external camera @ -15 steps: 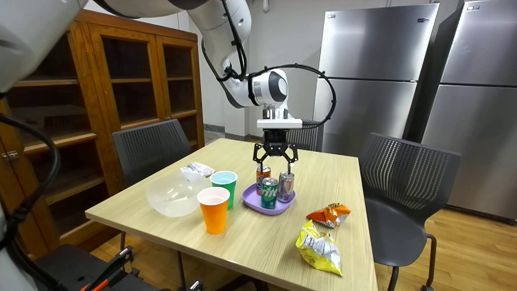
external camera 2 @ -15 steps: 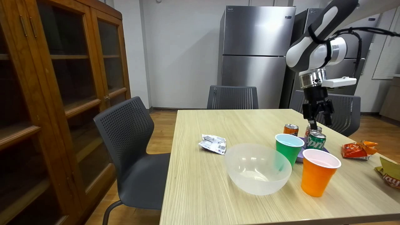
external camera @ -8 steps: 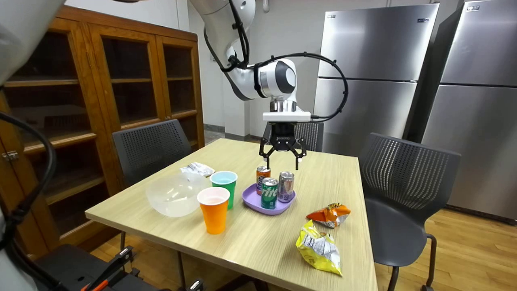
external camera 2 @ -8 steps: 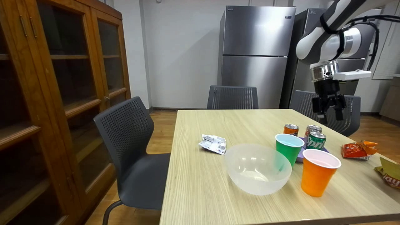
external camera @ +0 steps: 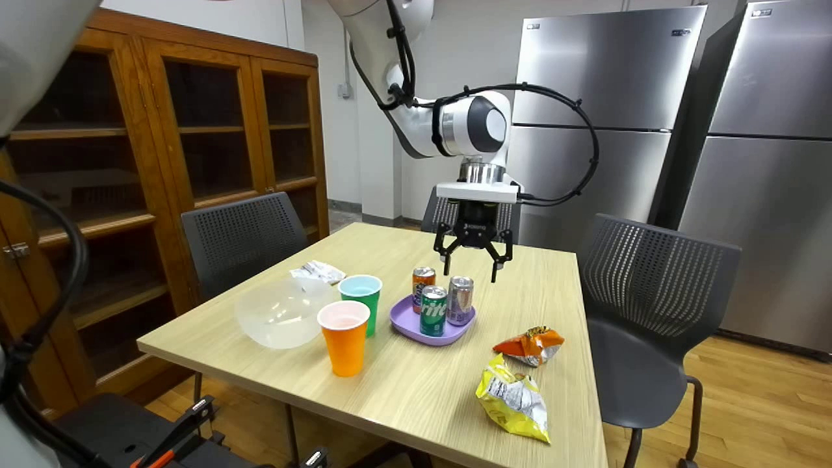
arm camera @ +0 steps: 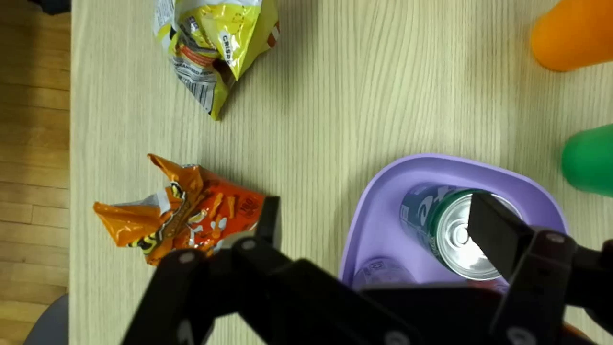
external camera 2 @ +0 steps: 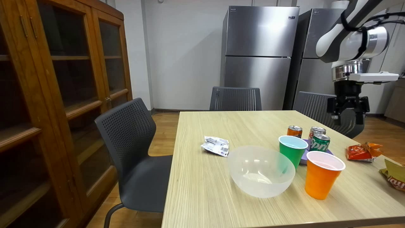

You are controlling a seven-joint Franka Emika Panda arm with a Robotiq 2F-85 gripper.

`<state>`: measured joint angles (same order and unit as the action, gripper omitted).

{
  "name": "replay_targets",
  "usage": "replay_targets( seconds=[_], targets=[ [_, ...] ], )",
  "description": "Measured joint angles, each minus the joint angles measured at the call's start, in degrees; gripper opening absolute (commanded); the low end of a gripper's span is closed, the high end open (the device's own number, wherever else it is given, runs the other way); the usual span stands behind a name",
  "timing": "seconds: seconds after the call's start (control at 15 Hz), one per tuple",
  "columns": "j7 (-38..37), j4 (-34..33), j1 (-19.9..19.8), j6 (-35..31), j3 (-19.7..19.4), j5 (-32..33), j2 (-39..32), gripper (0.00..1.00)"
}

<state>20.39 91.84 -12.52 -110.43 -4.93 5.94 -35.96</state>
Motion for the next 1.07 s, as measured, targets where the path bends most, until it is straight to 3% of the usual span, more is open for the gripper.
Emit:
replay_targets(
  seconds=[0.4,1.07],
  targets=[
    [-6.63,0.08,-2.18,-4.16,-2.15,-3.84,-0.31,1.0],
    [-18.05,-0.45,-2.64,-11.06,-5.18,-4.23,-5.34,1.0]
  ],
)
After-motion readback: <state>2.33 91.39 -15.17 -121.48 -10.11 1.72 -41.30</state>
